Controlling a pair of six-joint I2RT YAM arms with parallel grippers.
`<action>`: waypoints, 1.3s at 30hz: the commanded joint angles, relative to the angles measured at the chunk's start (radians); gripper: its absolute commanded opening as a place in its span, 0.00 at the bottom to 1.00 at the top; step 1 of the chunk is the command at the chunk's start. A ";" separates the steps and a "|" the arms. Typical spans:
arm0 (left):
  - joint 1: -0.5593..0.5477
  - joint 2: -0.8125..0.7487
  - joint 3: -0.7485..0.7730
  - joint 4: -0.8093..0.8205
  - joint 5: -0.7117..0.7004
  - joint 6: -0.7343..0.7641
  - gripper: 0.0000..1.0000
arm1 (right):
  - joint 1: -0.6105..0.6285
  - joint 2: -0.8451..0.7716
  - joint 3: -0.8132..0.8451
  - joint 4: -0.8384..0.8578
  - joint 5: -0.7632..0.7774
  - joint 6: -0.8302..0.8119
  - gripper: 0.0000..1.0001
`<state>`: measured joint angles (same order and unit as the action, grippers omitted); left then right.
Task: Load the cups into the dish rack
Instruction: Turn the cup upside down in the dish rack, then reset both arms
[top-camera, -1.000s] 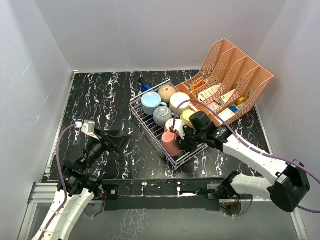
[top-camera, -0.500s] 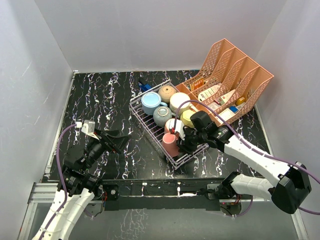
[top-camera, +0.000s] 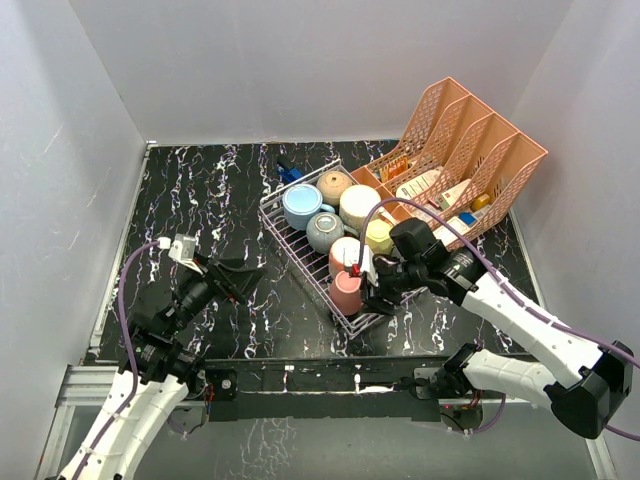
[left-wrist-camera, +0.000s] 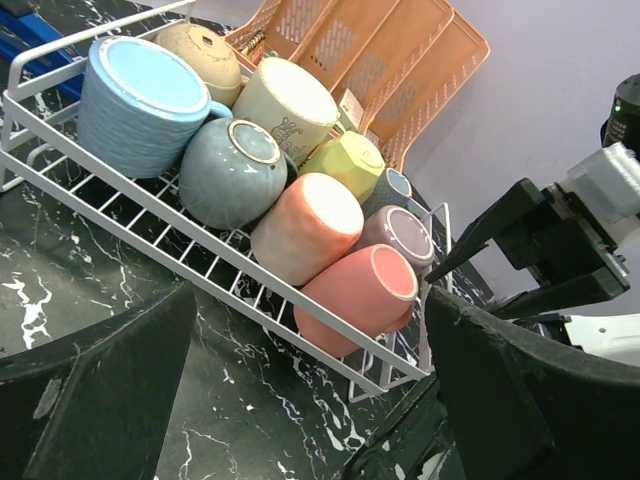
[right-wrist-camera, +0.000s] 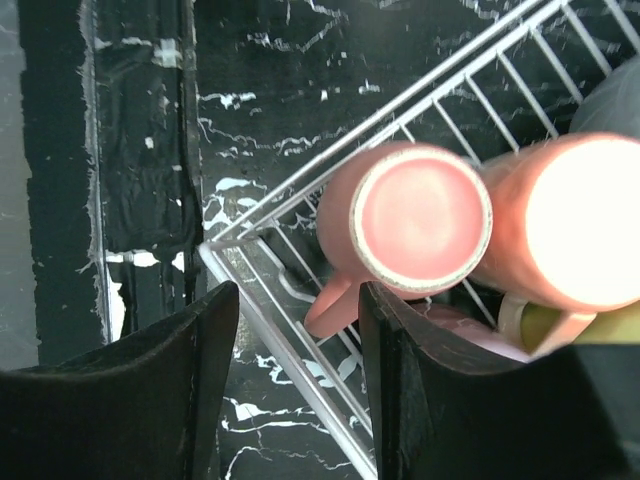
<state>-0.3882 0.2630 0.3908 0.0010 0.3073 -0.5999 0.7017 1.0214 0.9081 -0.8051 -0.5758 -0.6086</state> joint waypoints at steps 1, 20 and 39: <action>0.005 0.032 0.031 0.082 0.056 -0.048 0.93 | 0.008 -0.017 0.108 -0.016 -0.111 -0.082 0.54; 0.007 0.576 0.490 -0.119 0.065 0.060 0.34 | -0.035 0.173 0.488 -0.009 0.082 -0.068 0.08; 0.012 0.866 1.133 -0.353 0.053 0.116 0.97 | -0.565 0.164 0.735 0.271 0.011 0.505 0.98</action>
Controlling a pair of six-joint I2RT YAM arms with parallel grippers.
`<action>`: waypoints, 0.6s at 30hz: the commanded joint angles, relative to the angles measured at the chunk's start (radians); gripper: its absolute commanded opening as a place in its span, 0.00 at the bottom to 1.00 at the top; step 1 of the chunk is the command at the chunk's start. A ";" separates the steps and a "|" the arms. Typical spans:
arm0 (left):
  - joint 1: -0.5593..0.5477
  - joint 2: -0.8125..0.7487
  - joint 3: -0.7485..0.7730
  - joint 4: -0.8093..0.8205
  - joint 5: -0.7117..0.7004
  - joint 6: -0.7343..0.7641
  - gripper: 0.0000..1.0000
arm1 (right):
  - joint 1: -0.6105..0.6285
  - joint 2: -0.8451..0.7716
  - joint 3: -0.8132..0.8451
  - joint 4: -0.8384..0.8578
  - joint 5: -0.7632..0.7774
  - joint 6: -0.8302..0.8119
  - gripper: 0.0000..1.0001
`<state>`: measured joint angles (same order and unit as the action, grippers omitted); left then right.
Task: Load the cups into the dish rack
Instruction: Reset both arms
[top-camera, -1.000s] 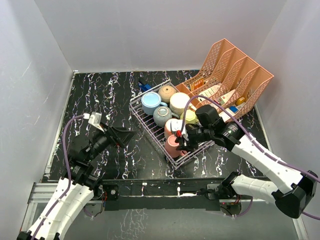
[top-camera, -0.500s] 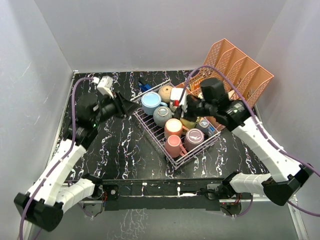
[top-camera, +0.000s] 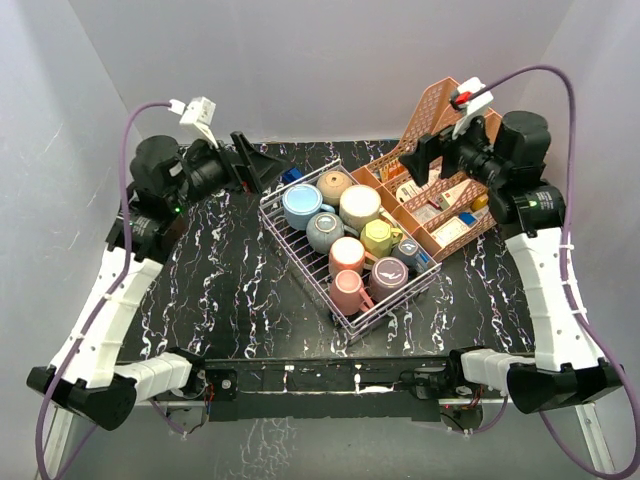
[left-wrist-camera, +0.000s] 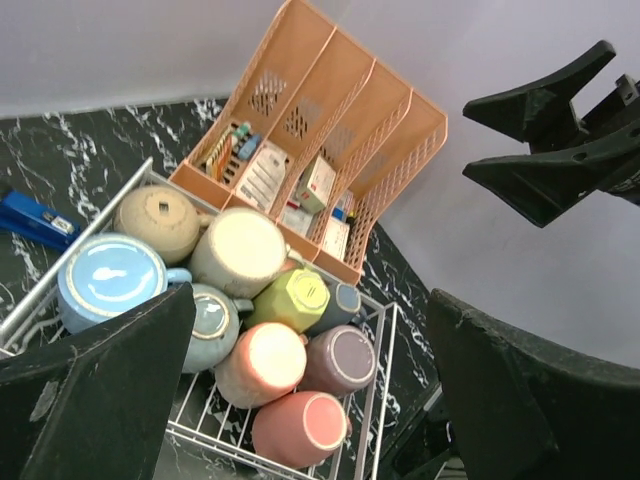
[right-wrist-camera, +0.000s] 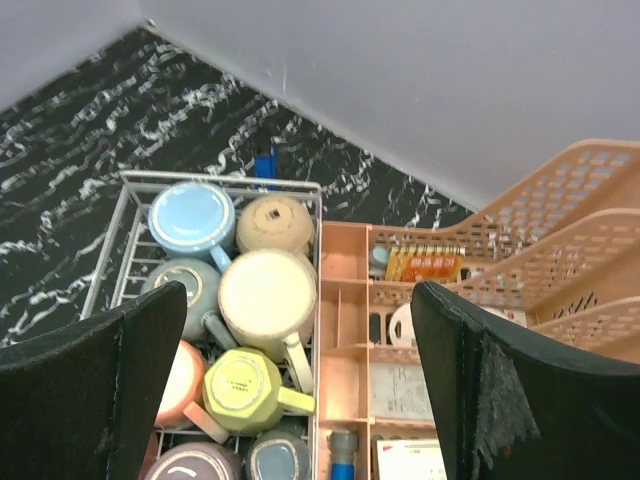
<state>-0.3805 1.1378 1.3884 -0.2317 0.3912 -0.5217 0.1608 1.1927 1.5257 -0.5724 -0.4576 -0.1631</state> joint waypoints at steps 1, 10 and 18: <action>0.004 0.003 0.178 -0.165 -0.046 0.059 0.97 | -0.024 -0.002 0.133 0.027 -0.136 0.057 0.98; 0.006 0.020 0.347 -0.366 -0.168 0.173 0.97 | -0.048 0.042 0.271 -0.087 -0.239 0.078 0.98; 0.006 0.001 0.280 -0.235 -0.077 0.111 0.97 | -0.120 0.042 0.344 -0.081 -0.232 0.255 0.98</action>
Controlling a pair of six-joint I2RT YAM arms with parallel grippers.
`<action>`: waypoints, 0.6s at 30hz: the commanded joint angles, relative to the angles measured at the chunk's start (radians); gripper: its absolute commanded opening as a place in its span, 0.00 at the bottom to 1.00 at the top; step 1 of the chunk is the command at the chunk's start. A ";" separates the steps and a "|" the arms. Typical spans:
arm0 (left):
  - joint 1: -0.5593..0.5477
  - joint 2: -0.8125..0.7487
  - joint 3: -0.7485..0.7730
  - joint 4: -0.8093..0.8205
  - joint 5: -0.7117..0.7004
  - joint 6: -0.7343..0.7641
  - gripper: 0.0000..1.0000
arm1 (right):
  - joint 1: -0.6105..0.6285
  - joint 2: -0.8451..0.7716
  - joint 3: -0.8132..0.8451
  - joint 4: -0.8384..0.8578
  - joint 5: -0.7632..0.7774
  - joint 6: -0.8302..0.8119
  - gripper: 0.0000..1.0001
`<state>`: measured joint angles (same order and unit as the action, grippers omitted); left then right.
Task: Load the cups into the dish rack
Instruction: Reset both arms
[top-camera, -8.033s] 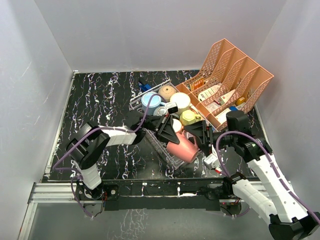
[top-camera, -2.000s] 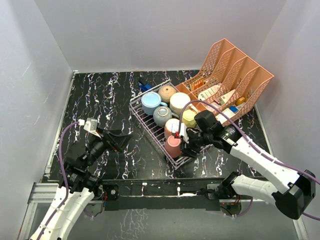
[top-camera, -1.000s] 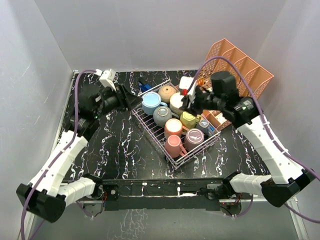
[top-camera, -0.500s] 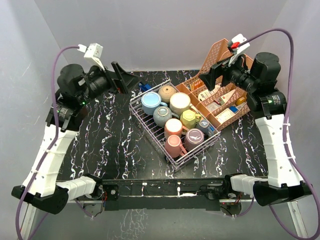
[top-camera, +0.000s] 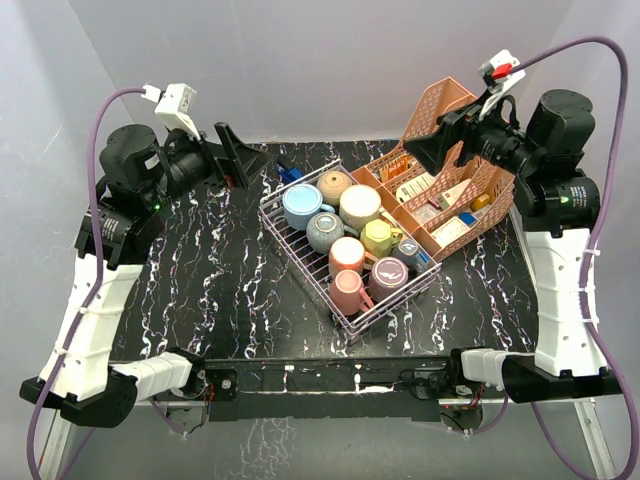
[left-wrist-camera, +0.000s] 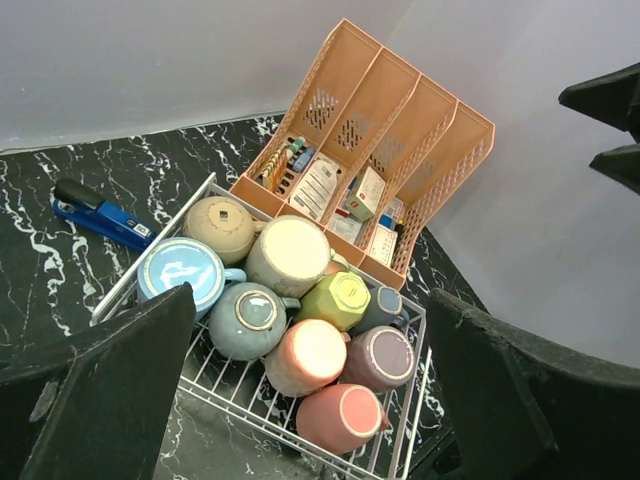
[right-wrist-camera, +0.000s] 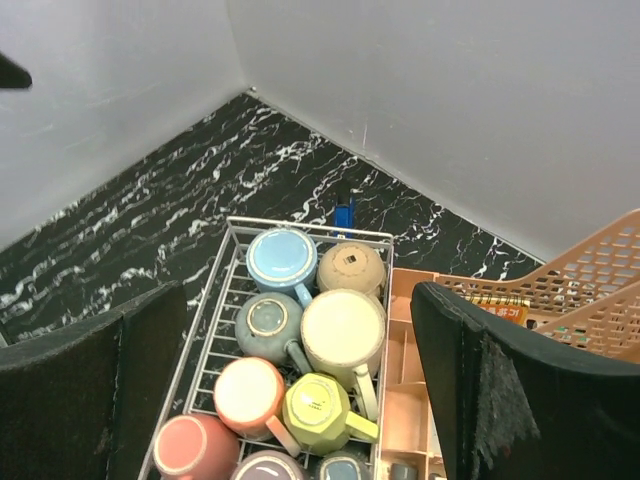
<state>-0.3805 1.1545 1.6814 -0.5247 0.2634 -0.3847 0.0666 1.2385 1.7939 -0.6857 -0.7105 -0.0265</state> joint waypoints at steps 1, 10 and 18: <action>0.006 -0.012 -0.013 0.064 0.062 -0.029 0.97 | -0.027 -0.003 0.087 0.030 0.035 0.120 0.98; 0.006 -0.031 -0.076 0.145 0.123 -0.043 0.97 | -0.029 0.015 0.099 0.029 0.084 0.077 0.98; 0.006 -0.038 -0.129 0.208 0.151 -0.044 0.97 | -0.052 -0.010 0.062 0.039 0.107 0.082 0.98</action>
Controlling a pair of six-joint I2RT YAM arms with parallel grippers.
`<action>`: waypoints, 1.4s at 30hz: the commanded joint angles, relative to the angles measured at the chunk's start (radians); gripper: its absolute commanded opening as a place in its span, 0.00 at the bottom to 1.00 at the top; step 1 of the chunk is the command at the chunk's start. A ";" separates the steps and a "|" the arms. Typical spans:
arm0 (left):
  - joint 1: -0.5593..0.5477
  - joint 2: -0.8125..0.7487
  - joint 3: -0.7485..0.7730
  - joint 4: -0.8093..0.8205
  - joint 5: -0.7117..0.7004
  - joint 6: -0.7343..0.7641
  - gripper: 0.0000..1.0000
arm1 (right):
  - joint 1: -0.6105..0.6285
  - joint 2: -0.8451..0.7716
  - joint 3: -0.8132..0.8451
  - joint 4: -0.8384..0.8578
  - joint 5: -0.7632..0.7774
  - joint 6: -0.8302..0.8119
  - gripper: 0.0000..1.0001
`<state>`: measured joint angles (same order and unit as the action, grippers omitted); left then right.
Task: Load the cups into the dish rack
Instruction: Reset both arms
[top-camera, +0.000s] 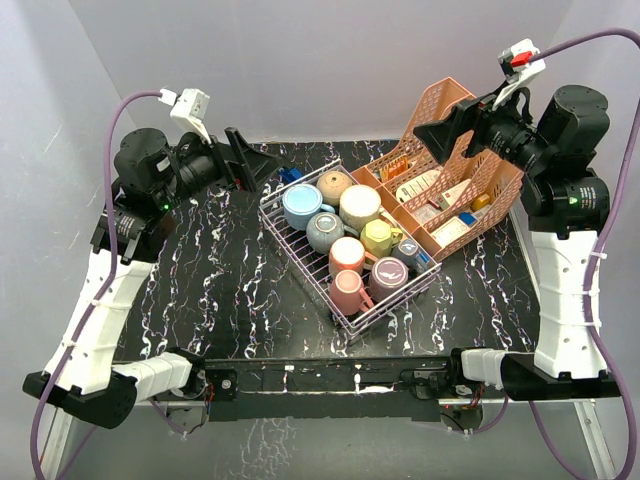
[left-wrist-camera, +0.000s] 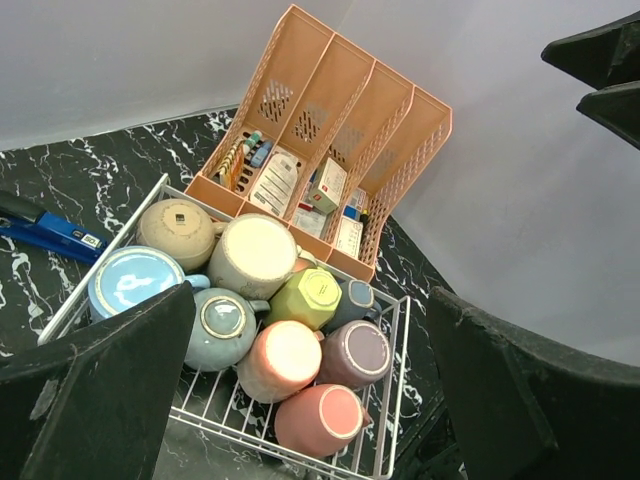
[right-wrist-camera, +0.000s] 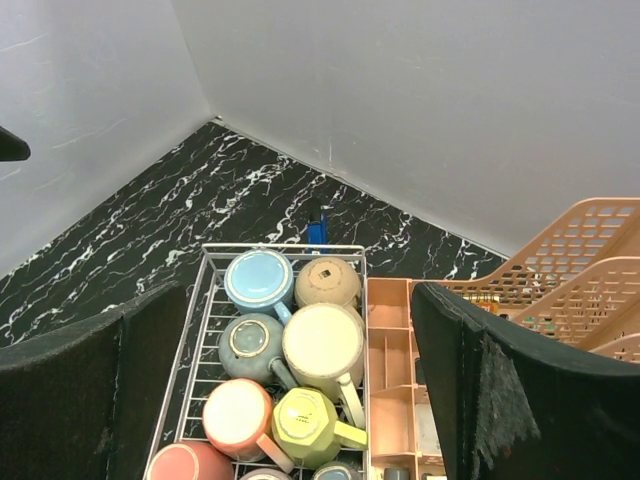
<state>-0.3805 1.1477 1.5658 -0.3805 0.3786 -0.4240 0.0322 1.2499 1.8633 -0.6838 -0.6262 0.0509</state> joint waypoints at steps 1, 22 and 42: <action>0.006 -0.029 -0.014 0.067 0.038 -0.003 0.97 | -0.020 -0.023 -0.008 0.037 0.020 0.004 0.98; 0.005 -0.029 -0.035 0.093 0.026 0.010 0.97 | -0.075 -0.027 0.016 0.043 -0.049 0.008 0.98; 0.006 -0.017 -0.018 0.100 0.029 0.030 0.97 | -0.075 -0.015 0.045 0.044 -0.029 0.015 0.98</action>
<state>-0.3805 1.1465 1.5238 -0.3130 0.3958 -0.4038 -0.0406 1.2434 1.8587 -0.6842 -0.6666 0.0551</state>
